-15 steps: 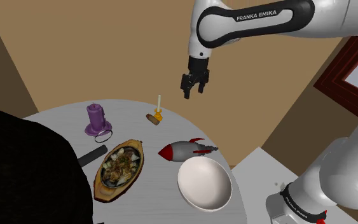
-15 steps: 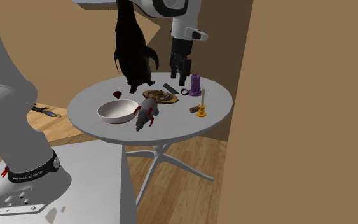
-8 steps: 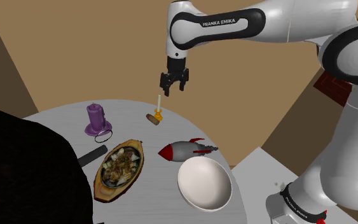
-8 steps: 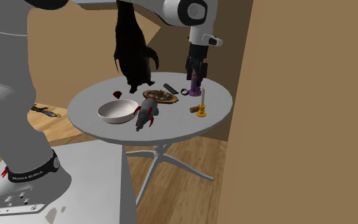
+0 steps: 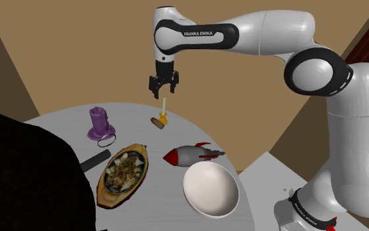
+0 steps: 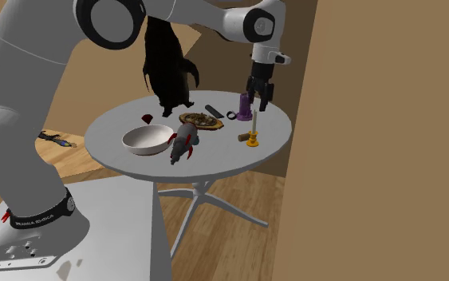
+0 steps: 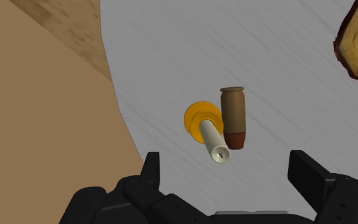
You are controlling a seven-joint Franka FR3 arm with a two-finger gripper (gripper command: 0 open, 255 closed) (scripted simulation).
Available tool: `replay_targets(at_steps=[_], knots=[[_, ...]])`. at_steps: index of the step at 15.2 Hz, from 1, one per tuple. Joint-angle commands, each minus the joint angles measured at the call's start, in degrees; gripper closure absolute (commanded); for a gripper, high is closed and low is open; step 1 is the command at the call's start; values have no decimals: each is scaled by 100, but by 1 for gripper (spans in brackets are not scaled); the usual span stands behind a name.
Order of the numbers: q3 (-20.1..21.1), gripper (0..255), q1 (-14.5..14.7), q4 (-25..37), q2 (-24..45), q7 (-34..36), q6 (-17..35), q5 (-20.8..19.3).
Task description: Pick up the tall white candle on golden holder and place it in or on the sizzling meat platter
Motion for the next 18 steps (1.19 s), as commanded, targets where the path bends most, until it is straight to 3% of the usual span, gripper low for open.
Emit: replay_targets(at_steps=[1,5,13,14,18], knots=[[-3,0,1,-93,30,7,128,-6],[-6,0,-14,-457,24,15,484,-10],[-6,0,-14,-456,24,15,483,-10],[-6,255,-14,-456,24,15,483,-10],[-6,255,-14,-456,23,15,483,-10]])
